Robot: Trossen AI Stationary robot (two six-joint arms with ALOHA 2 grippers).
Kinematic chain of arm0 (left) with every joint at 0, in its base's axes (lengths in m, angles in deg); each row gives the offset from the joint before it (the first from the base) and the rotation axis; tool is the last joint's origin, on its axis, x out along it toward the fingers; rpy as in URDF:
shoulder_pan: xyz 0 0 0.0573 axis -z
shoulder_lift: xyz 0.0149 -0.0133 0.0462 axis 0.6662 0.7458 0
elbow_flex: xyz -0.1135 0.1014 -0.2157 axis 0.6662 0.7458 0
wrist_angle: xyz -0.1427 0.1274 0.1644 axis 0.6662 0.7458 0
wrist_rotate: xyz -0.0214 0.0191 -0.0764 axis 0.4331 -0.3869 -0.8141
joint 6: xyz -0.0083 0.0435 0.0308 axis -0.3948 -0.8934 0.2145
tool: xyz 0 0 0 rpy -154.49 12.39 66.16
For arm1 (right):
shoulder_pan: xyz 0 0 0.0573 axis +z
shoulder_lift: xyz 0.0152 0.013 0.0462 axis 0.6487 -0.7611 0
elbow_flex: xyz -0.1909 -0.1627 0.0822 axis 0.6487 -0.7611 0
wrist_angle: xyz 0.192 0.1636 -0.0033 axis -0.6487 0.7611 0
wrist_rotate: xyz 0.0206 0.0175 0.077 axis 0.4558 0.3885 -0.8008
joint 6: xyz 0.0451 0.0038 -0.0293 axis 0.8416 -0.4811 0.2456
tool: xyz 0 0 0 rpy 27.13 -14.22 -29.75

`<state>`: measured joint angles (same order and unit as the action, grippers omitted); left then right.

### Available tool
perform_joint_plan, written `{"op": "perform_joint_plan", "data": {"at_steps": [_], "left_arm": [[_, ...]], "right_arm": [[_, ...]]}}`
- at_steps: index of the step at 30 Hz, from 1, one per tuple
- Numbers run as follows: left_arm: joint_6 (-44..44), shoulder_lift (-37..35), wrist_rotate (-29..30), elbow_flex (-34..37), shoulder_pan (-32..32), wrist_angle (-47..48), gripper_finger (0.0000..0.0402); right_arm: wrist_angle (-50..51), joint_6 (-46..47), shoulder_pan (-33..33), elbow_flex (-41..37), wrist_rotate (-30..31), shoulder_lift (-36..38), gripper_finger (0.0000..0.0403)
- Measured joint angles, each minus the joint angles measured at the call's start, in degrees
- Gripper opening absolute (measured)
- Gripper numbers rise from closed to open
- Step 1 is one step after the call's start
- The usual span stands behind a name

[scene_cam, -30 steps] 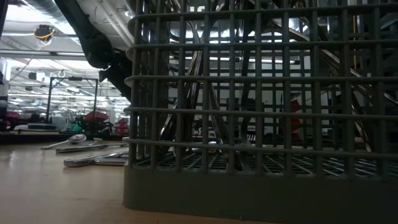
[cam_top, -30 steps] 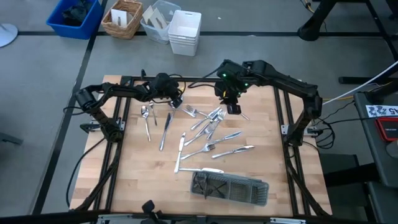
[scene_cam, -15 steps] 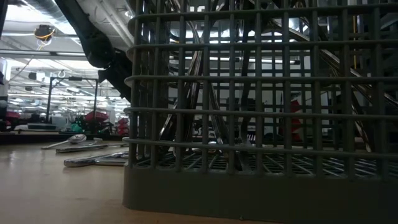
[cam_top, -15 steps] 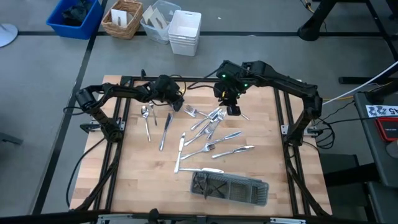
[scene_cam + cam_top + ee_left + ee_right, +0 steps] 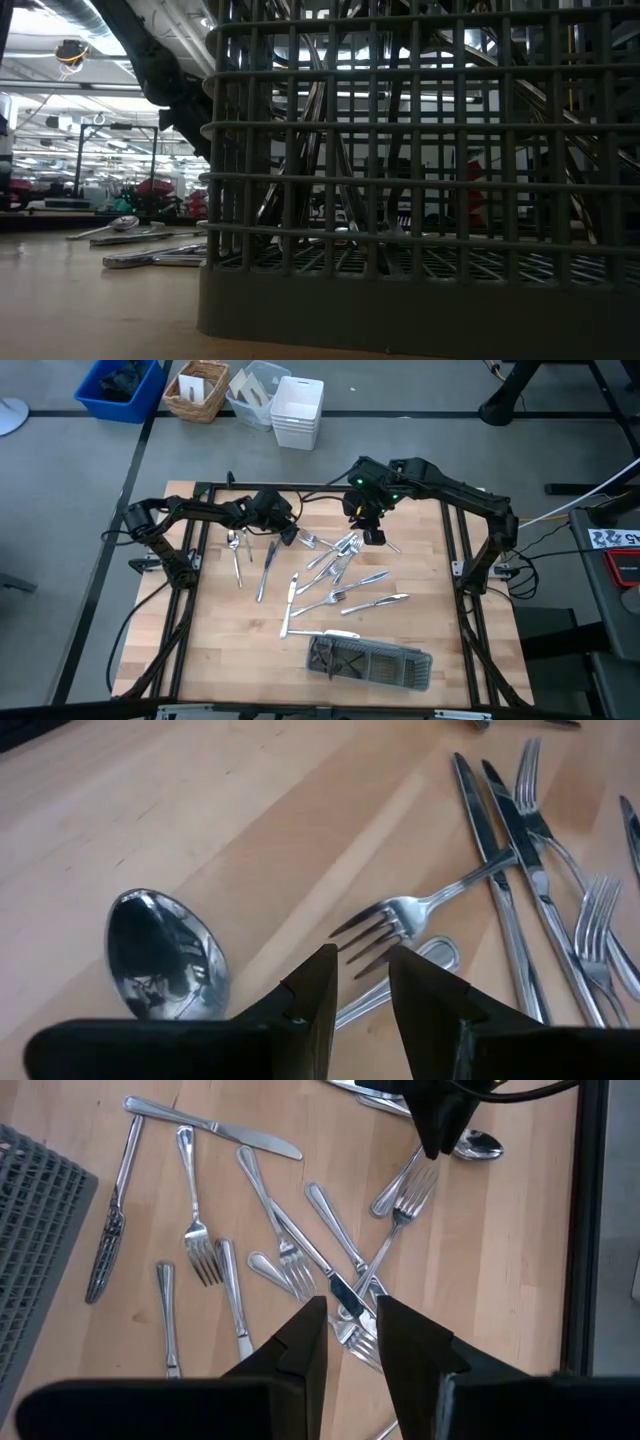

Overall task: Sort silverware
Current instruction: Put the fork into the gray silverware rack

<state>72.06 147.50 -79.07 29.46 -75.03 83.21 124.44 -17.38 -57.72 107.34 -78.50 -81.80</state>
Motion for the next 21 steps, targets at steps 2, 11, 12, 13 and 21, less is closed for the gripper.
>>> {"op": "perform_joint_plan", "data": {"at_steps": [2, 11, 12, 13, 21], "left_arm": [[1.0, 0.8, 0.0, 0.0, 0.0, -0.1, 0.0086], [4.6, 5.5, -0.3, 0.0, 0.1, -5.6, 0.0086], [4.9, 5.8, -0.5, 0.0, 0.1, -6.3, 0.0086], [5.2, 6.2, -0.5, 0.0, 0.2, -6.9, 0.0086], [6.3, 8.3, -0.9, 0.0, 0.4, -7.9, 0.0086]], "right_arm": [[0.0, 0.0, 0.0, 0.0, 0.0, 0.0, 0.0092], [0.1, 0.0, 0.0, 0.0, 0.0, 0.0, 0.0092], [0.1, 0.0, 0.0, 0.0, 0.0, 0.0, 0.0092], [0.1, 0.0, 0.0, 0.0, 0.0, 0.0, 0.0092], [0.2, 0.0, 0.0, 0.0, 0.0, 0.0, 0.0092]]}}
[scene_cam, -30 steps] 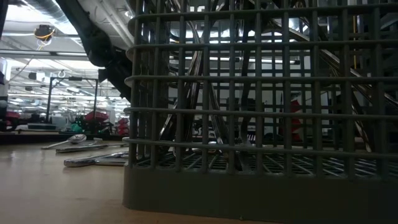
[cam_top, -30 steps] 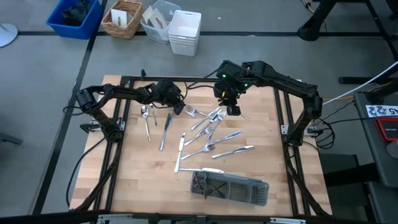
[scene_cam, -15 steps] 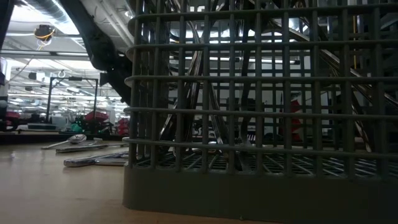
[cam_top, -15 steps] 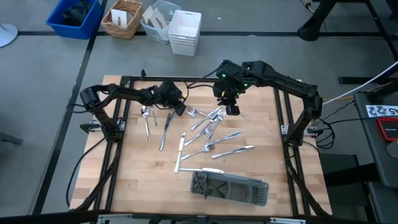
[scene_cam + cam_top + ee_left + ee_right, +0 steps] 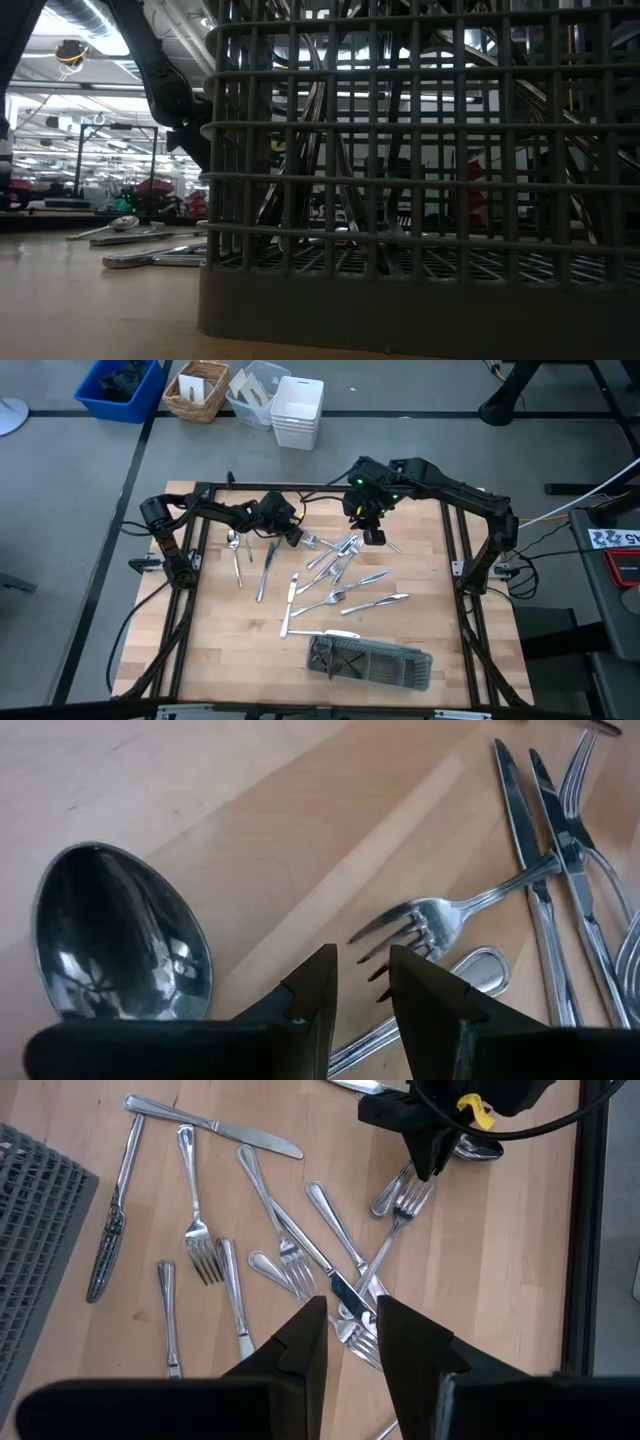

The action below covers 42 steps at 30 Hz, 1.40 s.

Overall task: Sort silverware
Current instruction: Put the fork into the gray silverware rack

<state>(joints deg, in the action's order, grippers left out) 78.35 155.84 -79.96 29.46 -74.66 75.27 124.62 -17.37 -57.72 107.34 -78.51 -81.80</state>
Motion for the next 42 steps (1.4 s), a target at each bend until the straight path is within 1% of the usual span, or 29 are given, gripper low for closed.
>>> {"op": "perform_joint_plan", "data": {"at_steps": [3, 5, 7, 10, 12, 19, 24, 37, 42], "left_arm": [[-0.2, 0.1, 0.0, 0.0, 0.0, -1.9, 0.0083], [-0.2, 0.1, 0.0, 0.0, 0.0, -2.8, 0.0073], [-0.2, 0.1, 0.0, 0.0, 0.0, -2.6, 0.0054], [-0.1, 0.1, -0.3, 0.0, 0.0, -2.9, 0.0016], [0.1, 0.0, -0.9, 0.0, 0.0, -3.0, 0.0006], [0.6, 0.0, -1.6, 0.0, 0.0, -3.0, 0.0003], [1.6, -0.5, -2.9, 0.0, 0.0, -5.4, 0.0001], [-1.9, -11.5, -3.0, 0.0, -0.1, -5.2, 0.0], [-2.2, -12.8, -3.0, 0.0, -0.1, -4.7, 0.0]], "right_arm": [[0.0, 0.0, 0.0, 0.0, 0.0, 0.0, 0.0092], [0.0, 0.0, 0.0, 0.0, 0.0, 0.0, 0.0092], [0.0, 0.0, 0.0, 0.0, 0.0, 0.0, 0.0092], [0.0, 0.0, 0.0, 0.0, 0.0, 0.0, 0.0092], [0.0, 0.0, 0.0, 0.0, 0.0, 0.0, 0.0092], [0.1, 0.0, 0.0, 0.0, 0.0, 0.0, 0.0092], [0.3, 0.1, 0.0, 0.0, 0.0, 0.0, 0.0092], [1.7, 0.7, 0.0, 0.0, 0.0, 0.0, 0.0092], [1.7, 0.7, 0.0, 0.0, 0.0, 0.0, 0.0092]]}}
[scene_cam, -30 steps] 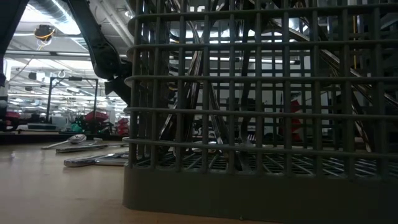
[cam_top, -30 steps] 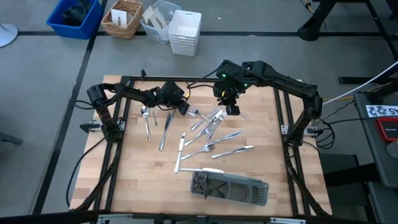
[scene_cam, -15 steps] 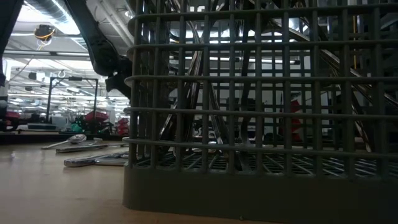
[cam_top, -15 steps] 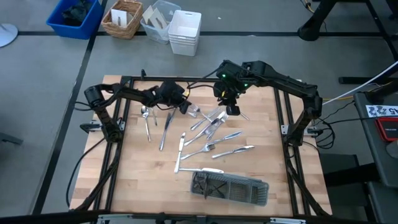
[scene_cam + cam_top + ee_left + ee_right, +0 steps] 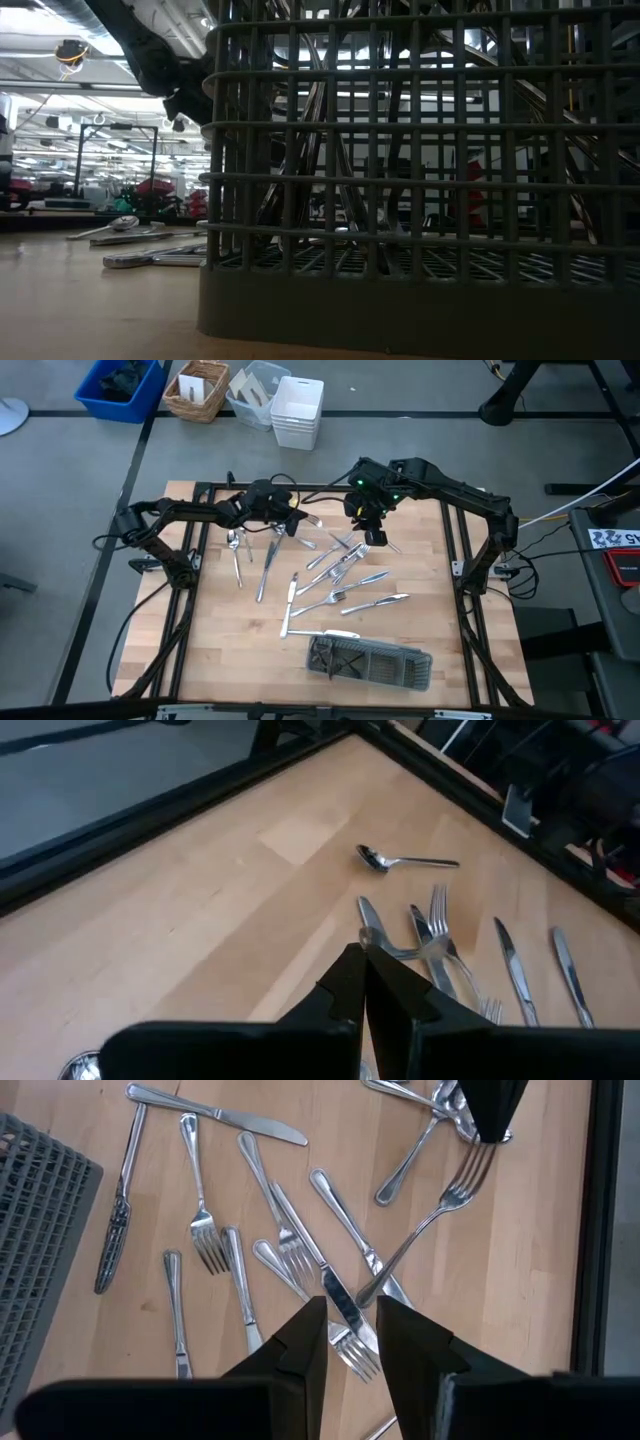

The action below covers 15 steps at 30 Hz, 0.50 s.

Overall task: Sort silverware
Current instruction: Put the fork into the gray silverware rack

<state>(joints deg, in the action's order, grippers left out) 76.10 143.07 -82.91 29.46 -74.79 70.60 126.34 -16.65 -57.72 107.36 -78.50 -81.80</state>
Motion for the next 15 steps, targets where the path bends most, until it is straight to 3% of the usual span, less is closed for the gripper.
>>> {"op": "perform_joint_plan", "data": {"at_steps": [8, 15], "left_arm": [[-1.0, -1.1, 0.2, 0.0, 0.0, 0.3, 0.0], [-4.0, -7.9, 0.2, 0.0, 0.2, 1.3, 0.0]], "right_arm": [[0.0, 0.0, 0.0, 0.0, 0.1, 0.0, 0.0092], [0.3, 0.2, 0.0, 0.0, 0.6, 0.0, 0.0092]]}}
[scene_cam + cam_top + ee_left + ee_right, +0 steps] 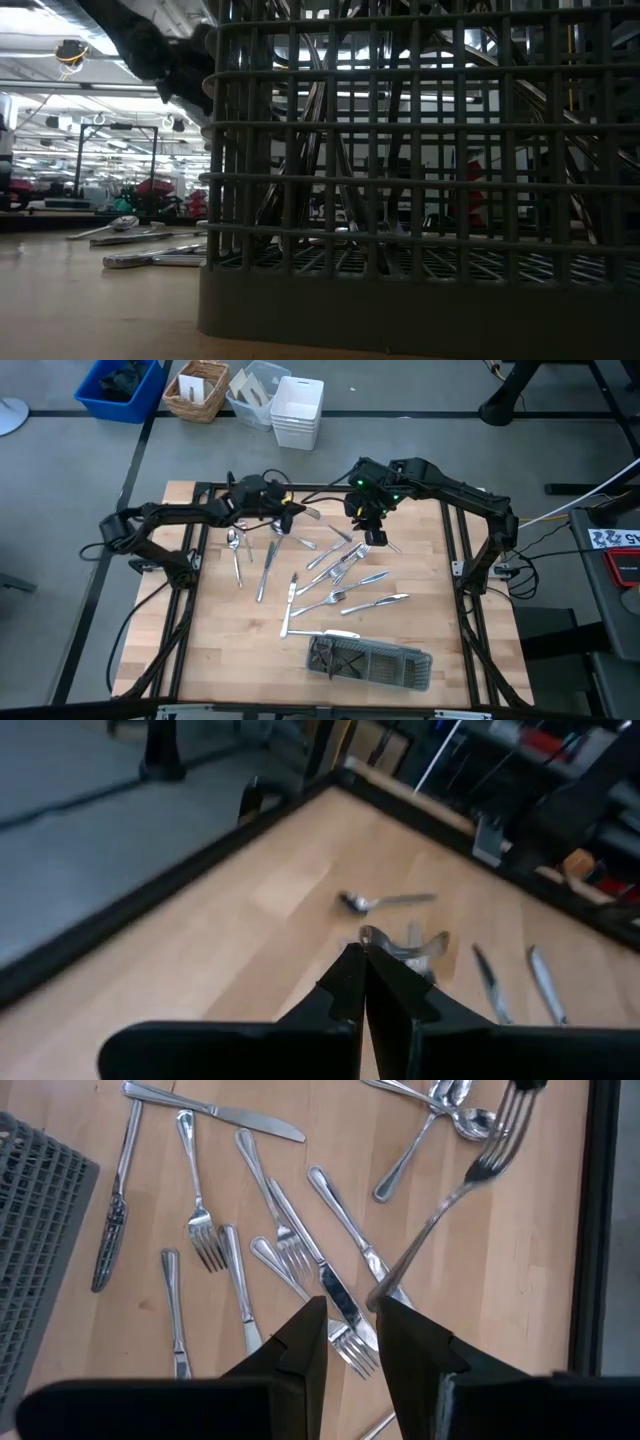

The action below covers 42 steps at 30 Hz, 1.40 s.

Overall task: Sort silverware
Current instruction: Put the fork into the gray silverware rack

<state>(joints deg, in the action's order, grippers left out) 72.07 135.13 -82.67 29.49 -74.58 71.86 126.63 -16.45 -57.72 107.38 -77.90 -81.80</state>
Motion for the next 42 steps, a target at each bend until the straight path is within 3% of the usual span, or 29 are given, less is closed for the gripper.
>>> {"op": "perform_joint_plan", "data": {"at_steps": [11, 20, 28, 42], "left_arm": [[-7.4, -15.8, 0.0, 0.0, 3.7, 9.8, 0.0], [-10.8, -24.7, 0.0, 0.0, 13.7, 11.6, 0.0], [-13.3, -25.6, 0.0, 0.0, 24.6, 10.4, 0.0], [-16.6, -21.4, 0.6, -0.1, 38.0, -5.1, 0.0]], "right_arm": [[1.3, 0.0, 0.0, 0.0, 1.2, 0.4, 0.0092], [1.6, -0.1, 0.0, 0.1, 5.4, 0.5, 0.0092], [1.9, 0.0, -0.1, 0.1, 5.6, 1.3, 0.0092], [2.2, 2.6, 0.0, 0.1, 6.0, 3.6, 0.0092]]}}
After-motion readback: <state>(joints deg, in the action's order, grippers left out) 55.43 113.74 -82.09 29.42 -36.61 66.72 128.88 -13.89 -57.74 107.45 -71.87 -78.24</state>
